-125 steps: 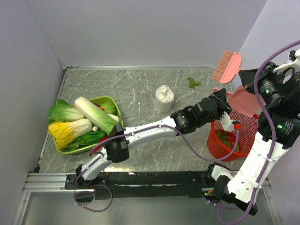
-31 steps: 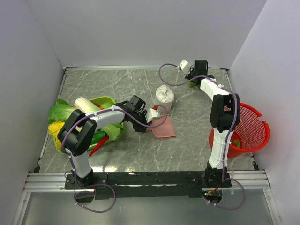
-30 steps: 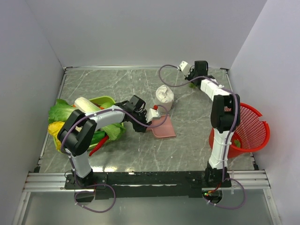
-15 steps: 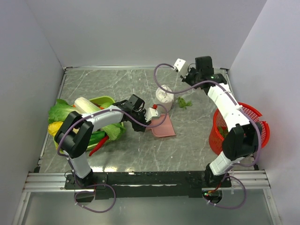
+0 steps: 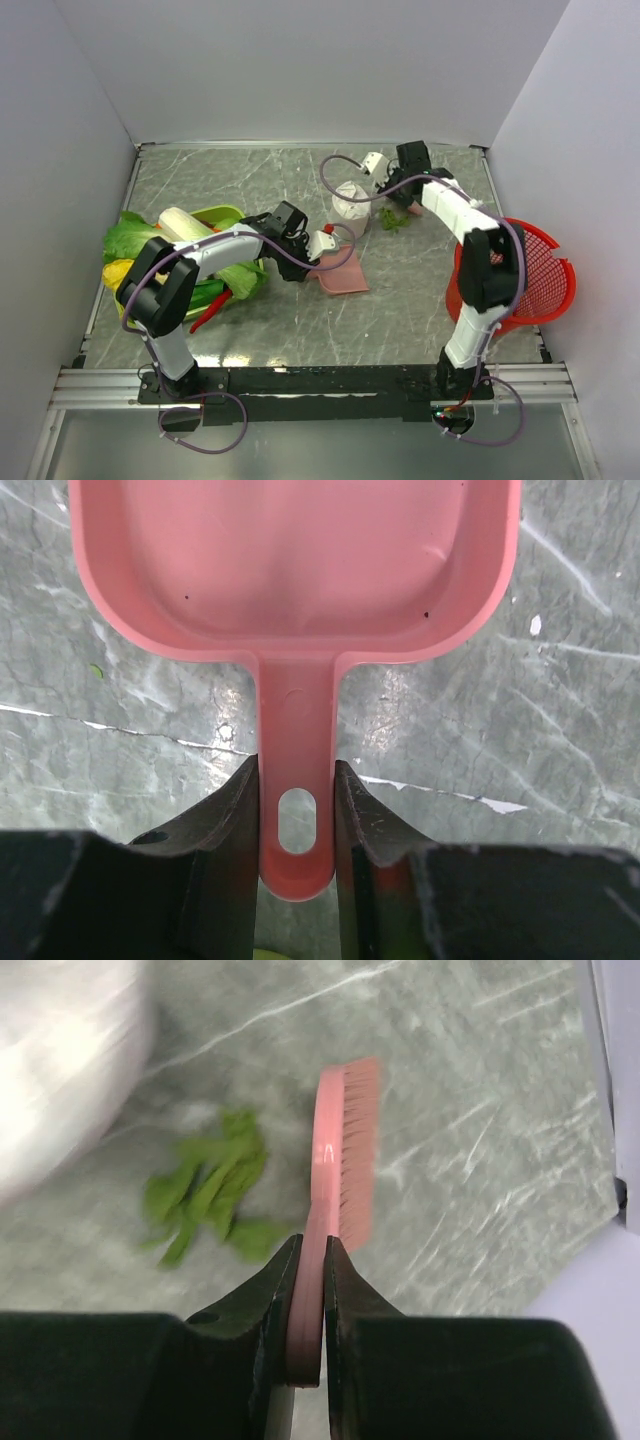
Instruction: Sweep away the paper scraps from the table
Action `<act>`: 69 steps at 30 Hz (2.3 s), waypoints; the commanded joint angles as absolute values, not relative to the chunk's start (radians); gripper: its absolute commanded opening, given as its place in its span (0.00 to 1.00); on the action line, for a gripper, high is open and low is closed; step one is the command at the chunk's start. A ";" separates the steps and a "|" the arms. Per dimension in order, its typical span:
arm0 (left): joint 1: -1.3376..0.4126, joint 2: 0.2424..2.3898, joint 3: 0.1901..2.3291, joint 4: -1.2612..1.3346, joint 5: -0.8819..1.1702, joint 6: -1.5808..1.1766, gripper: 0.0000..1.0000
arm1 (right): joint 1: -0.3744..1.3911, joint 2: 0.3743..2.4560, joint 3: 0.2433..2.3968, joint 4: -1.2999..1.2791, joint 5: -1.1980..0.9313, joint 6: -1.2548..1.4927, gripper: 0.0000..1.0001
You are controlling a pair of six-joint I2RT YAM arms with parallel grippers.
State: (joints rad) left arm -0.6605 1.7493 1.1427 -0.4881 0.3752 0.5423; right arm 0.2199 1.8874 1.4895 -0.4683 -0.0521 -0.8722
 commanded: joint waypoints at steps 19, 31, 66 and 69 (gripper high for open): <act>-0.652 1.643 1.157 -0.731 0.313 0.695 0.15 | 0.365 1.209 1.207 -0.781 -0.158 -0.251 0.00; -0.661 1.534 1.236 -1.051 0.219 0.865 0.13 | 0.359 1.091 1.131 -0.818 -0.176 0.095 0.00; -0.894 1.606 1.089 -0.704 0.268 0.574 0.13 | 0.327 1.137 1.173 -0.850 -0.529 0.042 0.00; -0.894 1.617 1.107 -0.718 0.250 0.572 0.13 | 0.327 1.089 1.157 -0.865 -0.378 0.023 0.00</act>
State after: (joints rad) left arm -0.8944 1.6020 1.0843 -0.7269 0.2253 0.5823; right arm 0.3321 1.1591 1.1263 -0.8337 -0.5331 0.0986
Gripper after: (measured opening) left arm 0.324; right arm 0.168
